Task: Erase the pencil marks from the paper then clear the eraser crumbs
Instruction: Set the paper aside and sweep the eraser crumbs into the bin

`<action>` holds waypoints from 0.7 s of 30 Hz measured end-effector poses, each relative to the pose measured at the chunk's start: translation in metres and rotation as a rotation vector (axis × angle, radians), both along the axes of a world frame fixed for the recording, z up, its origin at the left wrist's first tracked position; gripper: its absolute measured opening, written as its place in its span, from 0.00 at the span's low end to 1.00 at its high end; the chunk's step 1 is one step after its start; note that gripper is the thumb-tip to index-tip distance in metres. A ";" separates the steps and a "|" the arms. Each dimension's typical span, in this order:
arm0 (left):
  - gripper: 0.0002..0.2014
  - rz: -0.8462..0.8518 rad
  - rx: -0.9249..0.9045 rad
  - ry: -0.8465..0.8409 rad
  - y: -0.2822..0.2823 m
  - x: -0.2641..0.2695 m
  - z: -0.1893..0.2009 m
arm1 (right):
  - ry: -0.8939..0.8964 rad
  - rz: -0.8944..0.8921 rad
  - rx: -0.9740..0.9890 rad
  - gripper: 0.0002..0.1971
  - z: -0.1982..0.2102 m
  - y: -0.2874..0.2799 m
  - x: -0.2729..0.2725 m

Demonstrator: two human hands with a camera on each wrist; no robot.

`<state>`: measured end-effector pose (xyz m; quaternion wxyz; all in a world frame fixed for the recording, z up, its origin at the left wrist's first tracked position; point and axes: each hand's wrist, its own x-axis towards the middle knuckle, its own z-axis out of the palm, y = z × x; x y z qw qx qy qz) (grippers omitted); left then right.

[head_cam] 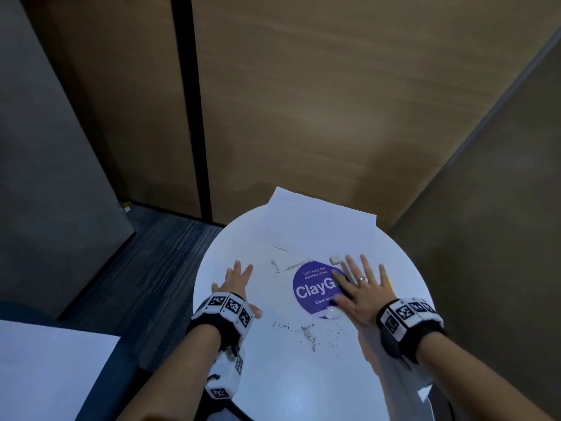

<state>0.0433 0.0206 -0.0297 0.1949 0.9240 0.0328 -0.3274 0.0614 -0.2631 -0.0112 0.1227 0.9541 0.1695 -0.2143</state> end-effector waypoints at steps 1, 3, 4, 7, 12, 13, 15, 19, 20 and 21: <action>0.58 0.001 0.003 0.000 0.000 0.000 0.000 | 0.025 0.111 -0.011 0.53 0.000 0.003 -0.006; 0.58 -0.003 0.012 0.001 0.000 0.001 -0.001 | 0.019 0.199 0.018 0.46 0.001 0.006 -0.010; 0.58 -0.007 0.016 0.000 0.000 0.002 -0.001 | -0.022 0.142 0.051 0.42 0.002 0.005 -0.005; 0.57 -0.004 0.024 -0.004 -0.001 0.000 -0.001 | -0.059 -0.208 0.062 0.33 0.003 -0.002 0.013; 0.58 -0.016 0.022 -0.004 0.000 0.000 -0.001 | 0.020 0.017 0.055 0.52 -0.005 0.004 -0.018; 0.58 -0.016 0.025 -0.003 0.000 0.001 -0.001 | 0.031 0.098 0.024 0.47 -0.007 0.006 -0.032; 0.58 -0.014 0.030 -0.001 0.000 0.001 -0.002 | -0.027 0.167 0.044 0.32 -0.006 0.007 -0.051; 0.57 -0.021 0.039 -0.001 0.001 0.001 -0.003 | -0.171 -0.018 0.051 0.34 0.000 -0.013 -0.046; 0.56 -0.023 0.042 -0.001 0.001 0.001 -0.002 | -0.195 -0.085 0.037 0.41 -0.001 -0.016 -0.043; 0.56 -0.025 0.043 0.001 0.001 0.000 -0.002 | -0.131 -0.107 -0.007 0.45 -0.001 -0.016 -0.045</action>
